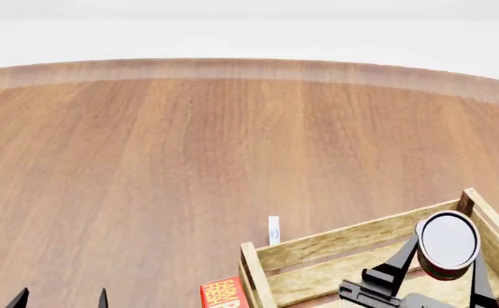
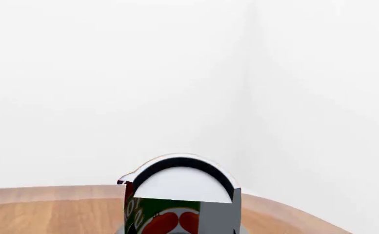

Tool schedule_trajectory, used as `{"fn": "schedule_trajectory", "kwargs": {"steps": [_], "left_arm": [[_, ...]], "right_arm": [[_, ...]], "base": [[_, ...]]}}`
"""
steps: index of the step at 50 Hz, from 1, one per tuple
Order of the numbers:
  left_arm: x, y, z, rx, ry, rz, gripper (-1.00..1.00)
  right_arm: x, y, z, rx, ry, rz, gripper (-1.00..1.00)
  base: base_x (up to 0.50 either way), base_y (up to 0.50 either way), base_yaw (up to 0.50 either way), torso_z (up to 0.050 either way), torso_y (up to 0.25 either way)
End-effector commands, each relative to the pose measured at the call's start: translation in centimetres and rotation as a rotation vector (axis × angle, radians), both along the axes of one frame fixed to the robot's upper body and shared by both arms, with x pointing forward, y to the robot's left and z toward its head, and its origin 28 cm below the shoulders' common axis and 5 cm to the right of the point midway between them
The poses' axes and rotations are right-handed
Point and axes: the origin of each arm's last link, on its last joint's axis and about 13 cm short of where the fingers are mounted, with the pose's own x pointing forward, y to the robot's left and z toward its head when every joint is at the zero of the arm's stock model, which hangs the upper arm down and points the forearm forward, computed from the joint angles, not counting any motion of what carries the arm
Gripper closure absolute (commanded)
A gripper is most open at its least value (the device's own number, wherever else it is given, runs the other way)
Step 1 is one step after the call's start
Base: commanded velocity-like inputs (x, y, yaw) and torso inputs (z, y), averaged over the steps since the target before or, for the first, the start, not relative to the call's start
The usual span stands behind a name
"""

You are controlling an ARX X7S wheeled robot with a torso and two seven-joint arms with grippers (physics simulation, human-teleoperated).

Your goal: Pick up the tomato sauce, and put it in the wooden tray.

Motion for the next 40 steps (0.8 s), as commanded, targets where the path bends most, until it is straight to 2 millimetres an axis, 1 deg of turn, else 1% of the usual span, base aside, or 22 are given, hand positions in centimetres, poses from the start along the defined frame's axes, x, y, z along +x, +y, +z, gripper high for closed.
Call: {"fn": "schedule_trajectory", "kwargs": {"steps": [1,4,16,19,24,30,40], "left_arm": [[0.0,0.0,0.1,0.0,0.0,-0.001,-1.0],[0.0,0.0,0.0,0.001,-0.001,-0.002,-1.0],[-0.1,0.0,0.1,0.003,-0.001,-0.001,-1.0],[-0.1,0.0,0.1,0.003,-0.001,-0.001,-1.0],[-0.1,0.0,0.1,0.003,-0.001,-0.001,-1.0],[0.0,0.0,0.1,0.002,-0.001,0.0,-1.0],[-0.1,0.0,0.1,0.001,0.0,-0.001,-1.0]], "right_arm": [[2.0,-0.3,0.2,-0.042,0.037,-0.018,1.0],[2.7,-0.8,-0.1,0.014,0.073,-0.013,1.0],[3.2,-1.2,-0.5,0.018,0.087,-0.005,1.0],[3.8,-1.3,-0.3,0.023,0.099,-0.012,1.0],[5.3,-1.6,-0.1,0.037,0.124,-0.036,1.0],[6.2,-1.2,0.0,0.036,0.14,-0.028,1.0],[7.3,-1.6,-0.3,0.05,0.189,-0.013,1.0]], "base": [[0.0,0.0,0.0,0.0,0.0],[0.0,0.0,0.0,0.0,0.0],[0.0,0.0,0.0,0.0,0.0],[0.0,0.0,0.0,0.0,0.0],[0.0,0.0,0.0,0.0,0.0],[0.0,0.0,0.0,0.0,0.0],[0.0,0.0,0.0,0.0,0.001]]}}
